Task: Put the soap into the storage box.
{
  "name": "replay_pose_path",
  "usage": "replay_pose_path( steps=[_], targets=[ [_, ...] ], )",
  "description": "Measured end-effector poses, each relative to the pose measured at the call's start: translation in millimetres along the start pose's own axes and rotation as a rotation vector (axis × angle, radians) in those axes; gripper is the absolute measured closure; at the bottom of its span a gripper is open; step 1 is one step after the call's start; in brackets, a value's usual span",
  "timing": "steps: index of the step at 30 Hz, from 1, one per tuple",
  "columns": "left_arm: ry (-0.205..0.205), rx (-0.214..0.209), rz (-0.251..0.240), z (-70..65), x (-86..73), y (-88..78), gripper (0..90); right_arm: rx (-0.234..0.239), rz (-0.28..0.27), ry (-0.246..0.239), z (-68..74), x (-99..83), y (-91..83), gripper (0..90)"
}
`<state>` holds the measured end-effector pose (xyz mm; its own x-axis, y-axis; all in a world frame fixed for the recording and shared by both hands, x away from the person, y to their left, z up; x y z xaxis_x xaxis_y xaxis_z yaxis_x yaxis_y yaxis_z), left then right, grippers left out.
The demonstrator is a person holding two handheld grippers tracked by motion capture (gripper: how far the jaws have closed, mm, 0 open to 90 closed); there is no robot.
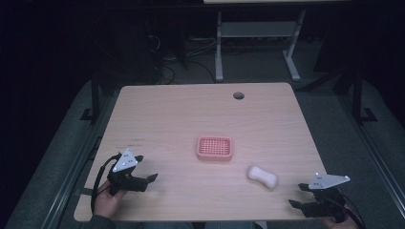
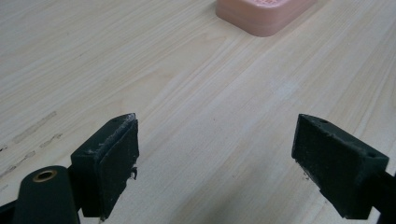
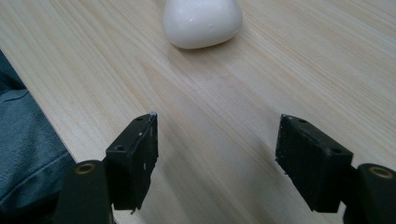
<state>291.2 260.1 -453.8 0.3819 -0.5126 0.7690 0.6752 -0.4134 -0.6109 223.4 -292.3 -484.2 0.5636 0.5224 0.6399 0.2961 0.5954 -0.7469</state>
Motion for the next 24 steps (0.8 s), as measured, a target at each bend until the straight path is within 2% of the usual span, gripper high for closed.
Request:
replay_pose_path(
  steps=[5, 9, 16, 17, 20, 24],
  targets=[
    [0.009, -0.001, -0.002, -0.3, 0.1, 0.2, 14.5, 0.002, 0.016, -0.004, 0.0, 2.4, 1.4, 28.6],
    [-0.006, -0.005, -0.008, -2.5, 0.5, 1.0, 14.5, -0.002, 0.025, -0.019, 1.3, 7.8, 1.0, 28.3],
    [-0.012, 0.0, -0.008, -0.1, -0.1, -0.4, 14.5, -0.004, 0.055, -0.054, 2.1, 27.4, 3.4, 28.8],
    [-0.018, 0.001, -0.013, -0.6, 0.1, -0.6, 14.5, -0.001, 0.068, -0.071, 2.8, 34.4, 4.3, 29.4],
    [-0.011, 0.001, -0.011, 0.0, 0.1, -0.8, 14.5, -0.006, 0.082, -0.081, 3.1, 41.8, 6.0, 28.5],
    [-0.02, 0.002, -0.013, 0.7, 0.0, -0.5, 14.5, 0.001, 0.1, -0.088, 2.6, 50.5, 9.8, 28.2]
  ],
)
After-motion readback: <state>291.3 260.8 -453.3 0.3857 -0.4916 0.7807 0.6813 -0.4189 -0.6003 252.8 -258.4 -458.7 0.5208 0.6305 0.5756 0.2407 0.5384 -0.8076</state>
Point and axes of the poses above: each handheld gripper's, and its own axes: y roughly forward along the jaws, x roughly out of its top, z roughly to its left, the point moved 3 cm from there along y, roughly forward along the jaws, and after that the axes turned 10 degrees about x, right-handed, at the moved point
